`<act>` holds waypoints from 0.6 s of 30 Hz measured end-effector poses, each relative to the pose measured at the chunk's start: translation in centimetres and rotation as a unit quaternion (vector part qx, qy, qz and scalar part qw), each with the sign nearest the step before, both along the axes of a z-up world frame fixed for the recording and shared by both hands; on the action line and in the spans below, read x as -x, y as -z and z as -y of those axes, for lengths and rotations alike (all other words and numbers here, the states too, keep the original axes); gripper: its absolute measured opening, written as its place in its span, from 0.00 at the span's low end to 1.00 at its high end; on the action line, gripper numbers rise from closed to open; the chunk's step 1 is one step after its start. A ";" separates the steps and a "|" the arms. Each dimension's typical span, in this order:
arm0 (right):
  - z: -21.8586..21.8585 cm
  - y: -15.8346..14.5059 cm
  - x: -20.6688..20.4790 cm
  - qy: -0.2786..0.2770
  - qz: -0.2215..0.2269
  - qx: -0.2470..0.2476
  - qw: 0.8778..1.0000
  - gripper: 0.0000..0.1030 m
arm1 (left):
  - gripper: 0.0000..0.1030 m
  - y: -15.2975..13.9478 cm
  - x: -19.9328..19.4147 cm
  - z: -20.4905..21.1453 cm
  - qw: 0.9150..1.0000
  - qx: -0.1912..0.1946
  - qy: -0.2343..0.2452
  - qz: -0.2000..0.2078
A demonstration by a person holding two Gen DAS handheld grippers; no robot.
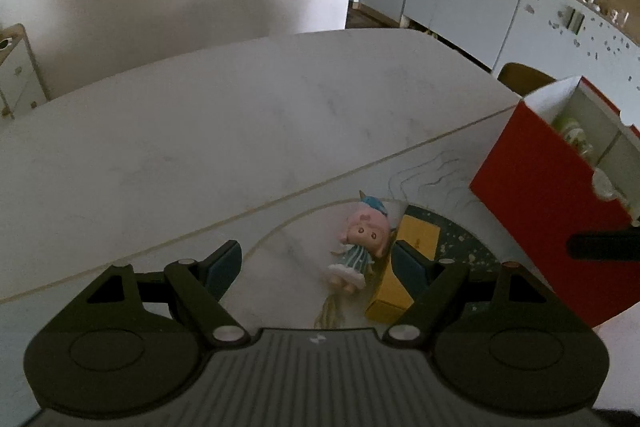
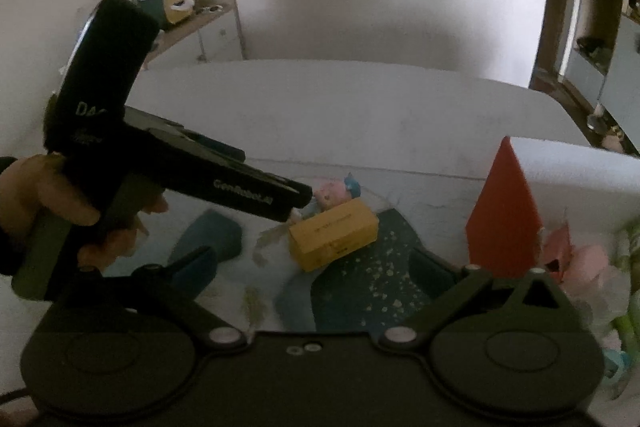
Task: Organize rigid objects
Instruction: 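Grasp the pink-haired doll figurine with the left tool while the right tool grasps the yellow box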
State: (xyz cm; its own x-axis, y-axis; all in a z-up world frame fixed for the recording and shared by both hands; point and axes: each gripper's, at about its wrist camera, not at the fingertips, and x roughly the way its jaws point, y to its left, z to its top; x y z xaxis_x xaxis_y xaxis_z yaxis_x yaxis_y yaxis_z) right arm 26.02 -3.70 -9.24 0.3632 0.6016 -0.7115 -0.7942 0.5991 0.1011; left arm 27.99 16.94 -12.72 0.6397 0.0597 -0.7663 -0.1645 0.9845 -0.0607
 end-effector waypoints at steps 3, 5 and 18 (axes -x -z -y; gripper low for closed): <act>-0.7 1.0 -0.1 0.005 -0.004 0.011 1.000 0.99 | 0.80 0.7 -0.5 0.0 1.000 -0.004 0.010 -0.003; -1.2 1.7 -0.1 0.007 -0.004 0.021 1.000 0.99 | 0.80 1.3 -0.9 0.0 1.000 -0.008 0.015 -0.008; -2.4 3.0 -0.8 0.036 -0.001 0.033 0.999 0.98 | 0.80 2.6 -1.9 -0.7 0.999 -0.008 0.034 -0.002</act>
State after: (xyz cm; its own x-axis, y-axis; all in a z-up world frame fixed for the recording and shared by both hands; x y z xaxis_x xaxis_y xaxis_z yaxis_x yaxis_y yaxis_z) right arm 26.82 -1.31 -12.19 0.4032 0.5257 -0.7491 -0.7483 0.6605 0.0608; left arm 29.90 17.63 -15.30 0.6396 0.0293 -0.7681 -0.0978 0.9943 -0.0435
